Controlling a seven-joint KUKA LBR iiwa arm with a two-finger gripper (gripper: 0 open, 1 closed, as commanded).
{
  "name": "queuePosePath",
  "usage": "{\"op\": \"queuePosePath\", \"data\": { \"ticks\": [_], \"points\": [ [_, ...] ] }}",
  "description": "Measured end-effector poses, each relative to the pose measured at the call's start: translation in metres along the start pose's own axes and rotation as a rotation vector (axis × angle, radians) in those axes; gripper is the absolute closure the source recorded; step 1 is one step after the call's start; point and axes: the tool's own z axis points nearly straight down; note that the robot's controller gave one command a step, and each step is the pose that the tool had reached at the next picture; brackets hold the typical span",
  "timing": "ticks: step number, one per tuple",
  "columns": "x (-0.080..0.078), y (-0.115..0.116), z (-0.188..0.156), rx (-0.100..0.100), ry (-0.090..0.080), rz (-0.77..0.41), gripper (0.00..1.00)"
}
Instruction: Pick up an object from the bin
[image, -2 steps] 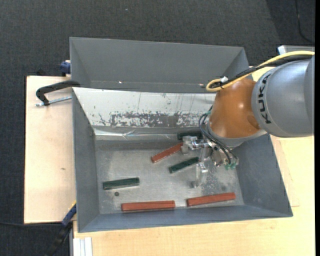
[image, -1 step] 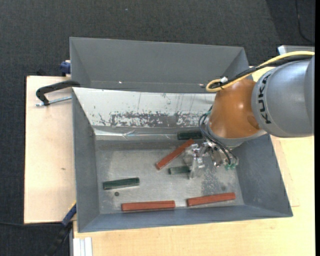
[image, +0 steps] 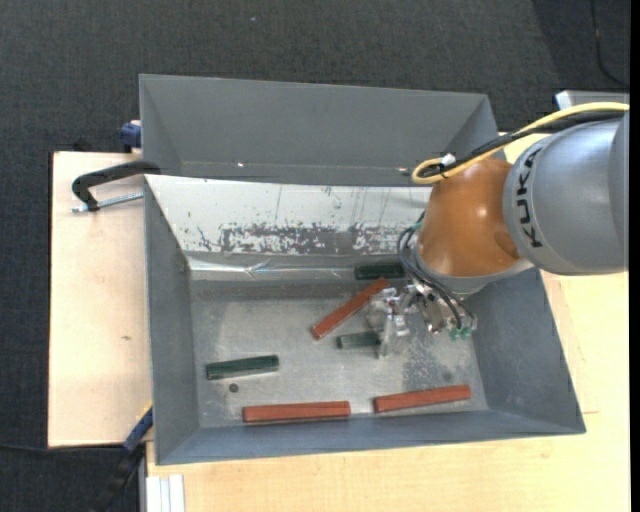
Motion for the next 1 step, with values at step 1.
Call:
{"op": "queuePosePath", "data": {
  "ticks": [1],
  "points": [
    [-0.0176, -0.0117, -0.1347, 0.001, -0.003, -0.018, 1.00]
  ]
}}
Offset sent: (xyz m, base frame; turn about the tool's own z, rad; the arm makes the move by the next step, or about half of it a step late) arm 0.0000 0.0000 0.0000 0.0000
